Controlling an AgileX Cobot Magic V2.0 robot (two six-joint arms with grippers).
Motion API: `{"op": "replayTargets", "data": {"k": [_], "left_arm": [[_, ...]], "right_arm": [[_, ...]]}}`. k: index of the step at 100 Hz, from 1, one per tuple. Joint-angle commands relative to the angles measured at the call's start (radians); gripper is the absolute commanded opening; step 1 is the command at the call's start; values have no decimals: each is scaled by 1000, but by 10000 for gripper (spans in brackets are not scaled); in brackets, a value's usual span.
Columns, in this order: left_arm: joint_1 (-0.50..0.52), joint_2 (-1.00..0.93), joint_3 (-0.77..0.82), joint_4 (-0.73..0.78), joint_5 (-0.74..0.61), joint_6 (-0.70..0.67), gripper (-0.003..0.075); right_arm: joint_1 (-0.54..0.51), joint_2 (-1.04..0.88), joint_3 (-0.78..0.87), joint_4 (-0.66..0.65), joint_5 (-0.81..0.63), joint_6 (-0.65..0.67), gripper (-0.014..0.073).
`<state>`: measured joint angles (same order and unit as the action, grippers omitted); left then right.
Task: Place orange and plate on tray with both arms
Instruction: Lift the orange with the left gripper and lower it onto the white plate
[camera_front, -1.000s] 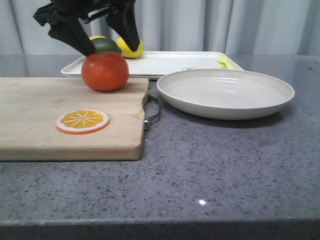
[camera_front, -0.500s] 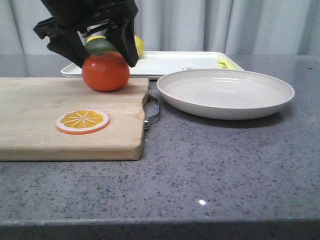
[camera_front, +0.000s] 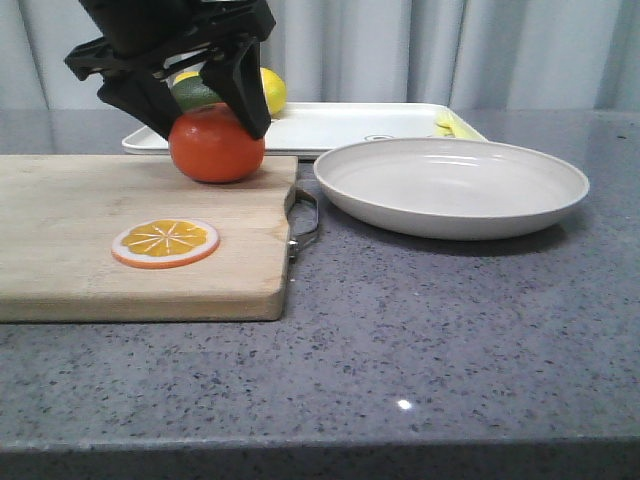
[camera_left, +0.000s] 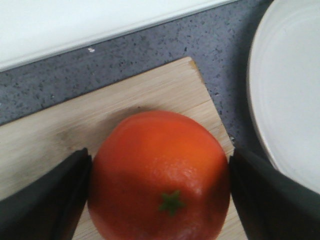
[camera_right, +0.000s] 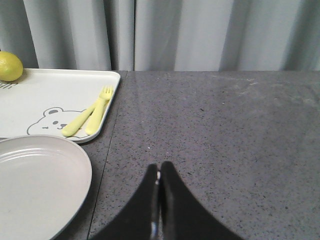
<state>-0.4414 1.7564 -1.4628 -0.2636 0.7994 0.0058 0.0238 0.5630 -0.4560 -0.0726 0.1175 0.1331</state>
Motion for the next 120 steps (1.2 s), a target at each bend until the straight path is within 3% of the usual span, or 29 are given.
{"op": "replayTargets", "data": {"k": [1, 23, 48, 85, 120], "left_arm": [[-8, -47, -58, -23, -35, 3, 412], [-15, -47, -168, -61, 7, 46, 406], [-124, -26, -247, -61, -18, 53, 406], [-261, 169, -446, -77, 42, 53, 405], [-269, 247, -477, -82, 46, 53, 405]], "right_arm": [[-1, 8, -34, -13, -88, -3, -67], [-1, 8, -34, -13, -88, -3, -67], [-1, 8, -34, -13, -94, -3, -67], [-1, 8, -34, -13, -97, -3, -67], [-1, 8, -34, -13, -100, -3, -67]]}}
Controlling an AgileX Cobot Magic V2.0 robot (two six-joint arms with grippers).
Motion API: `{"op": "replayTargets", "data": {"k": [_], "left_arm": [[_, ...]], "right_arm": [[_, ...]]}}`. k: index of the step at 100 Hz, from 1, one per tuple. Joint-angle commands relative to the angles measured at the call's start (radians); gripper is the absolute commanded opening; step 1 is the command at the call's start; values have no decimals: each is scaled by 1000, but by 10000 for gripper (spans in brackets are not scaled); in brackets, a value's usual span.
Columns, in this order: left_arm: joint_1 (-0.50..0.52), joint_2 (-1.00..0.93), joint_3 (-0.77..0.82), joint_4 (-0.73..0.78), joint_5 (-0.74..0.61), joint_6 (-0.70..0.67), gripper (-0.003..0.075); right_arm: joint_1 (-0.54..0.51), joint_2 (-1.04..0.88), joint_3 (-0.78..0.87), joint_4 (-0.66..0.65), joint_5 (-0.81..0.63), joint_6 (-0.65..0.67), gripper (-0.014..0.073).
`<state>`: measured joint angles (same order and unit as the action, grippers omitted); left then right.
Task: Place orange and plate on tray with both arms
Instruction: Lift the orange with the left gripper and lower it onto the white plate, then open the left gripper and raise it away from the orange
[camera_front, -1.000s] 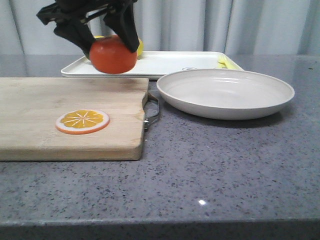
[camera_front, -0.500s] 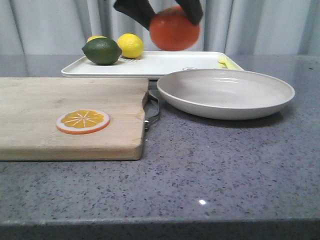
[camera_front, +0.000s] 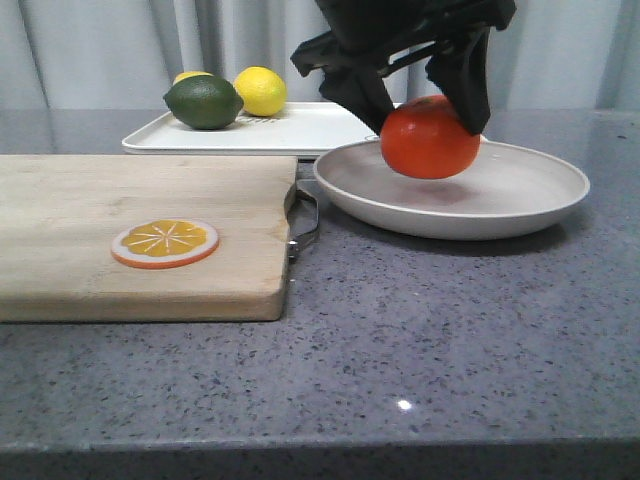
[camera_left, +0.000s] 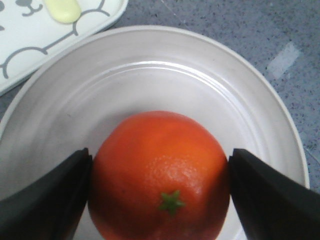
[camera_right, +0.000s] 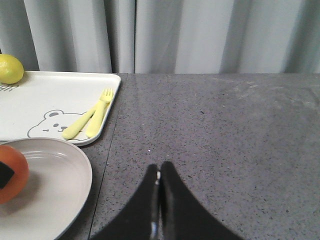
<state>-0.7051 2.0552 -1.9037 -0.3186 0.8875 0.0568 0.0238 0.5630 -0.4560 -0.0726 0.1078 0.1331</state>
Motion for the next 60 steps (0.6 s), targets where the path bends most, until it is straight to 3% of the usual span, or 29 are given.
{"op": "replayTargets", "data": {"k": [1, 50, 60], "left_arm": [[-5, -50, -36, -27, -42, 2, 405], [-3, -43, -36, 2, -54, 7, 414], [-3, -43, -36, 2, -54, 7, 470]], "right_arm": [[-1, 8, -34, -13, -91, -3, -67], [-1, 8, -34, -13, -99, -3, -67], [-1, 8, -34, -13, -99, -3, -67]]}}
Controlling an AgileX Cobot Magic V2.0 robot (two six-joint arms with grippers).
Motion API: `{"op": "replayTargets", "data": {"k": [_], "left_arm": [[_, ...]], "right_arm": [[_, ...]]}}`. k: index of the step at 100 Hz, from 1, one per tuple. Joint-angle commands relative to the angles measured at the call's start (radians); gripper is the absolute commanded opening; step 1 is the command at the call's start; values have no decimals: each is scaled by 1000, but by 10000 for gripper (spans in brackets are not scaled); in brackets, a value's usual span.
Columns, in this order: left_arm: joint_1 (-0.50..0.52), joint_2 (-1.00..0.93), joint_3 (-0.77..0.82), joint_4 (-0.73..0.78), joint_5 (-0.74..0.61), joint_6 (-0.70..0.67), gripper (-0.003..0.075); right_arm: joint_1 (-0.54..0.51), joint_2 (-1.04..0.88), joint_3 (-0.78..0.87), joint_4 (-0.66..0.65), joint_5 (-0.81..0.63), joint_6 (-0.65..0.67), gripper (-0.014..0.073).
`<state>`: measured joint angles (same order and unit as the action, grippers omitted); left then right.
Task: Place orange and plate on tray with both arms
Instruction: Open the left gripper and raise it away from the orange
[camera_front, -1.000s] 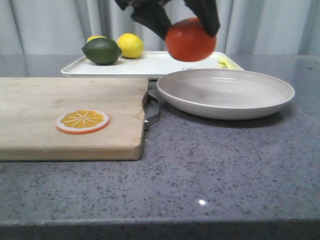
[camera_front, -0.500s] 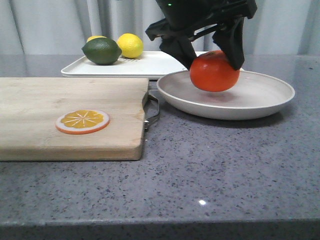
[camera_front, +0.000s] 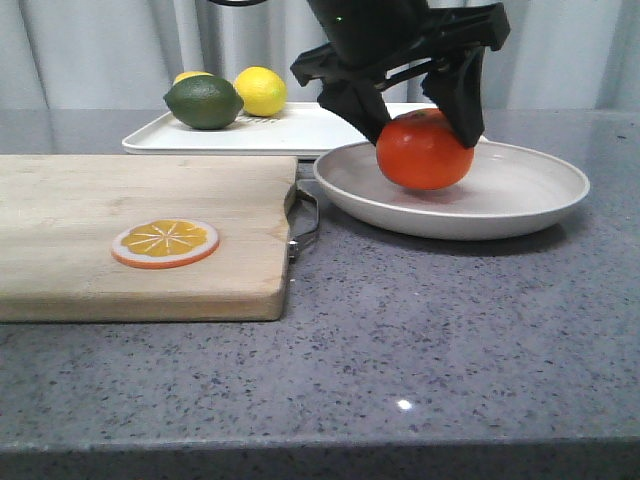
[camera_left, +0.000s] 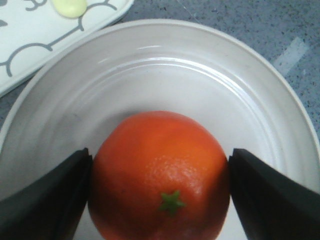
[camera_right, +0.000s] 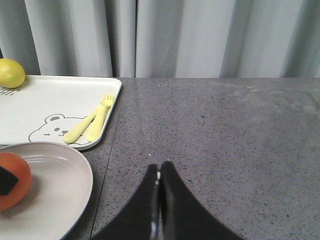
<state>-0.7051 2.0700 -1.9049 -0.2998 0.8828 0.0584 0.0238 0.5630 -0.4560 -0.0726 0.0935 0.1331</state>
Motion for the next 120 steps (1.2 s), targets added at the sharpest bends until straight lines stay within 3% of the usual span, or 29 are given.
{"op": "replayTargets", "data": {"k": [1, 14, 67, 120], "left_arm": [[-3, -58, -35, -17, -50, 5, 475], [-3, -58, -35, -17, -52, 5, 560], [9, -60, -141, -14, 10, 5, 545], [31, -147, -139, -37, 93, 0, 139]], "right_arm": [[-1, 8, -34, -13, -85, -3, -67], [-1, 8, -34, -13, -85, -3, -67], [-1, 8, -34, -13, -85, -3, -67], [-1, 8, -34, -13, -99, -3, -67]]}}
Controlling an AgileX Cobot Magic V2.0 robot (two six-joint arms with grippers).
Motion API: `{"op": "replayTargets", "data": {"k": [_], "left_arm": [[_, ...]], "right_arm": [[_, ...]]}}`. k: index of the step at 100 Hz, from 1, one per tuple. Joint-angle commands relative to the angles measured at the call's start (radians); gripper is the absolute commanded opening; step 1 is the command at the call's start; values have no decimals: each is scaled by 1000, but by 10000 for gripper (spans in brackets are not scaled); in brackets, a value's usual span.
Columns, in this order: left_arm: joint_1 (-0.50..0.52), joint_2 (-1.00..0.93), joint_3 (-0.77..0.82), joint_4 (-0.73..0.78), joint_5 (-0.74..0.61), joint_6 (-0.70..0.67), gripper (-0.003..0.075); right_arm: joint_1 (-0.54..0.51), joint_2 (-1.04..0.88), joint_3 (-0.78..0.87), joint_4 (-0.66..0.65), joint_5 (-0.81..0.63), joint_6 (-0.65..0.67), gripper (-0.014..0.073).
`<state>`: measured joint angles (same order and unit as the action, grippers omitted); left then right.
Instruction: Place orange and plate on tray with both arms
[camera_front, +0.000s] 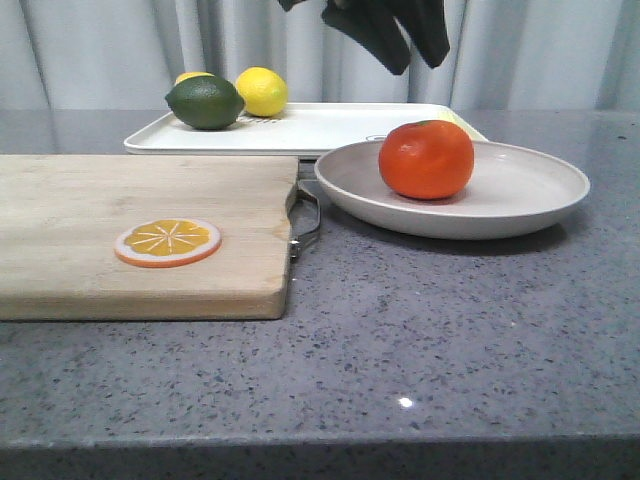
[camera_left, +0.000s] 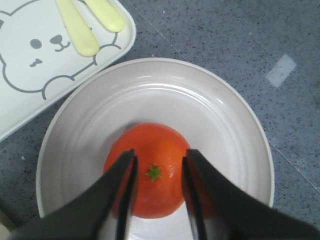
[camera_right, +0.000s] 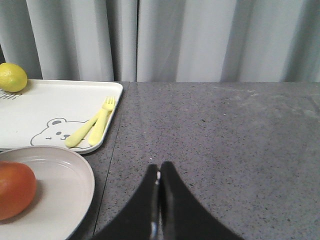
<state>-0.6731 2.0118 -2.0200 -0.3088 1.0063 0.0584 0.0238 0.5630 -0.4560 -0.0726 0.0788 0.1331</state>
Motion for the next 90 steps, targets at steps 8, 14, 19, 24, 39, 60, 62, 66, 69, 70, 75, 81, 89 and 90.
{"op": "replayTargets", "data": {"k": [8, 14, 19, 24, 39, 60, 62, 66, 69, 70, 75, 81, 89, 90], "left_arm": [[3, -110, -24, -26, -19, 0, 98], [5, -125, -24, -14, -14, 0, 74], [5, -139, -22, -12, -13, 0, 59], [5, -155, -17, -5, -13, 0, 46], [5, -218, 30, 4, -24, 0, -1], [5, -344, 174, 18, -98, 0, -20], [5, -359, 193, 21, -109, 0, -20], [5, -384, 226, 22, -126, 0, -20], [5, -410, 261, 22, -142, 0, -20], [5, -416, 269, 22, -145, 0, -20], [5, -452, 321, 22, -168, 0, -20], [5, -503, 393, 25, -196, 0, -20], [5, -564, 486, 34, -234, 0, -20], [5, -576, 503, 34, -241, 0, -20]], "right_arm": [[-1, 8, -34, -13, -60, -3, -67], [-1, 8, -34, -13, -47, -3, -67], [-1, 8, -34, -13, -38, -3, -67], [-1, 8, -34, -13, -35, -3, -67], [-1, 8, -34, -13, -36, -3, -67], [-1, 8, -34, -13, -36, -3, -67], [-1, 8, -34, -13, -36, -3, -67], [-1, 8, -34, -13, -35, -3, -67], [-1, 8, -34, -13, -34, -3, -67], [-1, 8, -34, -13, -33, -3, -67], [-1, 8, -34, -13, -31, -3, -67], [-1, 8, -34, -13, -28, -3, -67], [-1, 8, -34, -13, -19, -3, -67], [-1, 8, -34, -13, -17, -3, -67]]}}
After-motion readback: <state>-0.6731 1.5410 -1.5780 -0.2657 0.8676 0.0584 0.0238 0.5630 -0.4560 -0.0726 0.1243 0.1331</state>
